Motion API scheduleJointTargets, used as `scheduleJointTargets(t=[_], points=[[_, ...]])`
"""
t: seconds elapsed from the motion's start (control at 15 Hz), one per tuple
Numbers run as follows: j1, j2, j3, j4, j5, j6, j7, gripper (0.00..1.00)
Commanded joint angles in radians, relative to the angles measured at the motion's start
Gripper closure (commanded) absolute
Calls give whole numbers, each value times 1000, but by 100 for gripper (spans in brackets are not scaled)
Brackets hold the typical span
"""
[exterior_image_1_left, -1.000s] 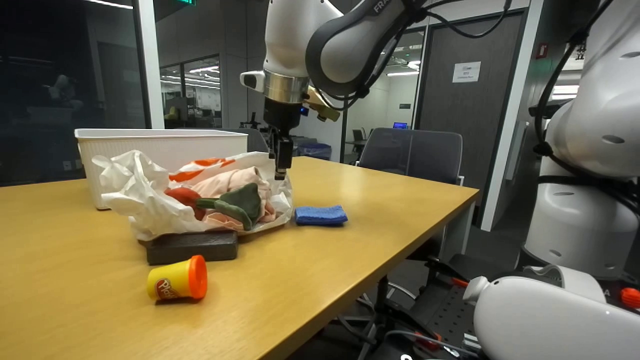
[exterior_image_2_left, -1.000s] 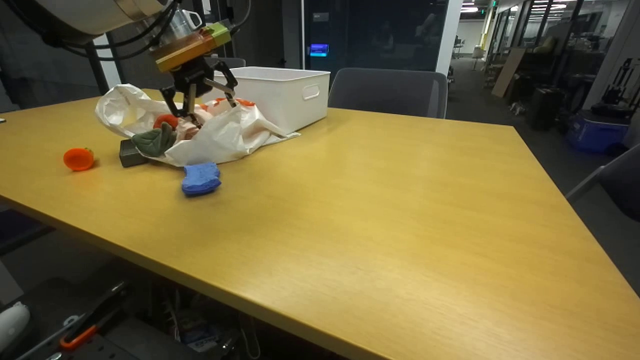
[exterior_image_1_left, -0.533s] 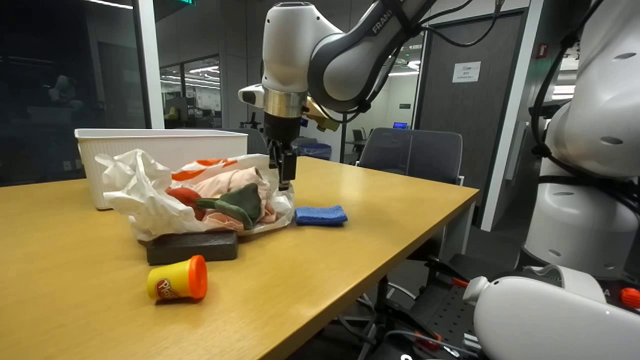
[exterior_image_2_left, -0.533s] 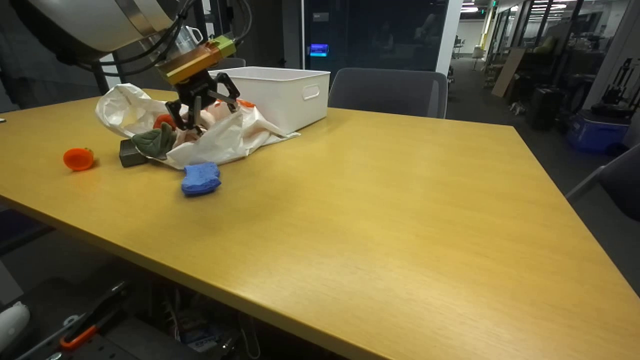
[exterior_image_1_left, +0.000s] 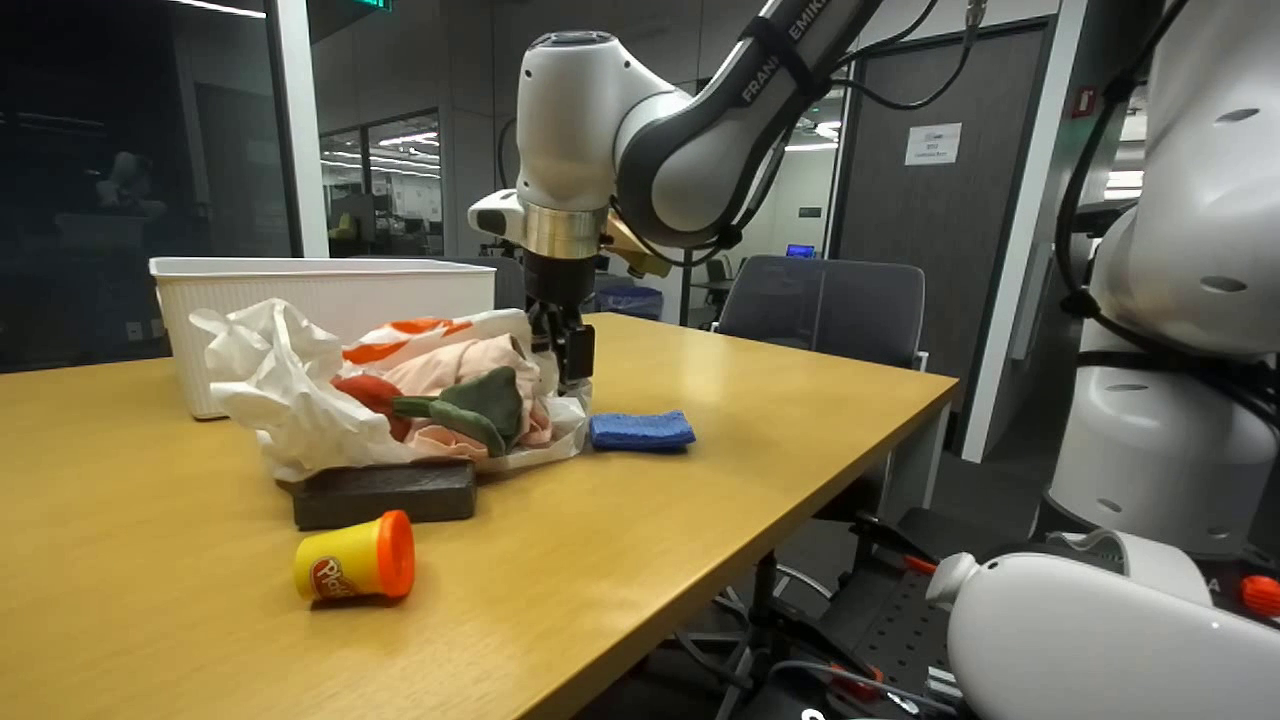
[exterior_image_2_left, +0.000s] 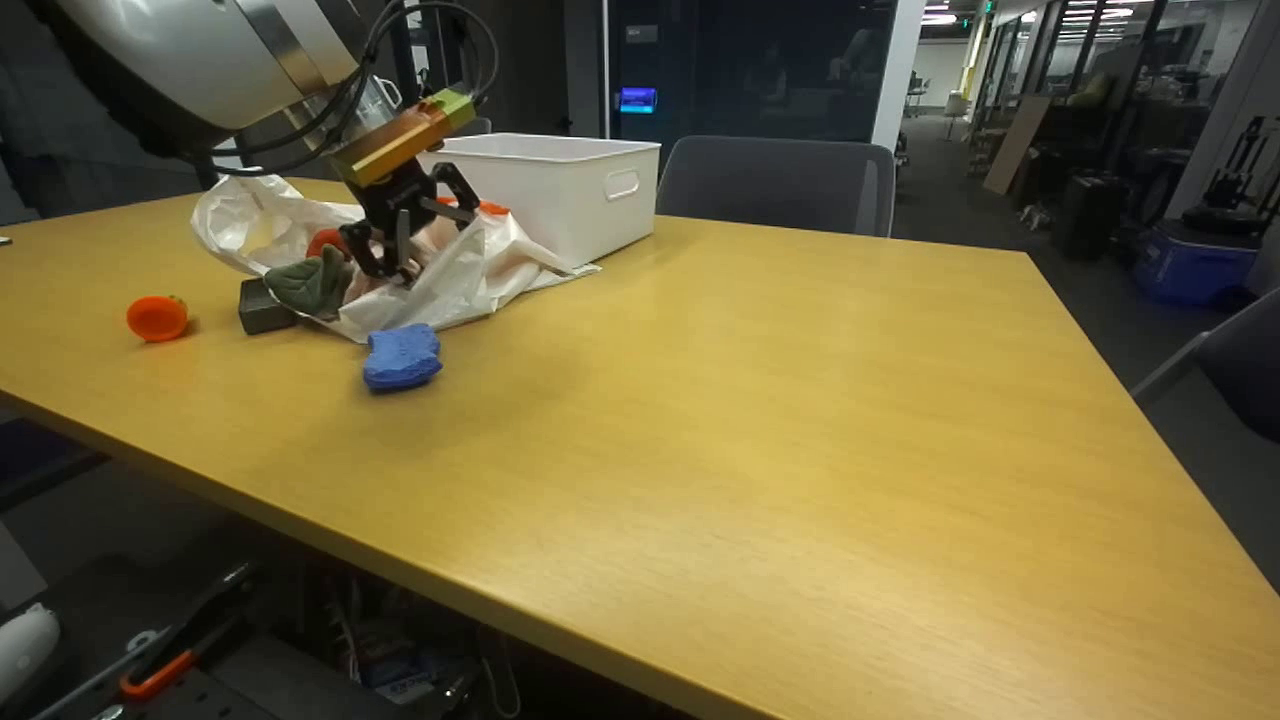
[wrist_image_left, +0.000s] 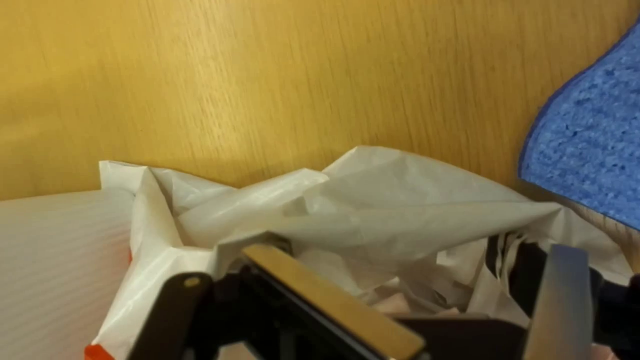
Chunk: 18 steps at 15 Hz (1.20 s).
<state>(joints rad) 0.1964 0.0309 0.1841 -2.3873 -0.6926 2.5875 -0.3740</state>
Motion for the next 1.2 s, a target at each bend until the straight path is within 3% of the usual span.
scheduleJointTargets(t=[0.0, 0.13, 0.2, 0.33, 0.73, 1.0, 1.13], points=[[-6, 39, -3, 29, -54, 48, -17, 0], [-8, 51, -6, 35, -80, 74, -12, 0], [-10, 55, -6, 37, -73, 83, -23, 24], [-15, 62, -9, 39, -65, 100, -32, 33], [-30, 60, -19, 33, -71, 147, -45, 80], [-34, 49, -21, 27, -66, 154, -53, 89], [-36, 27, -20, 20, -58, 149, -57, 83]])
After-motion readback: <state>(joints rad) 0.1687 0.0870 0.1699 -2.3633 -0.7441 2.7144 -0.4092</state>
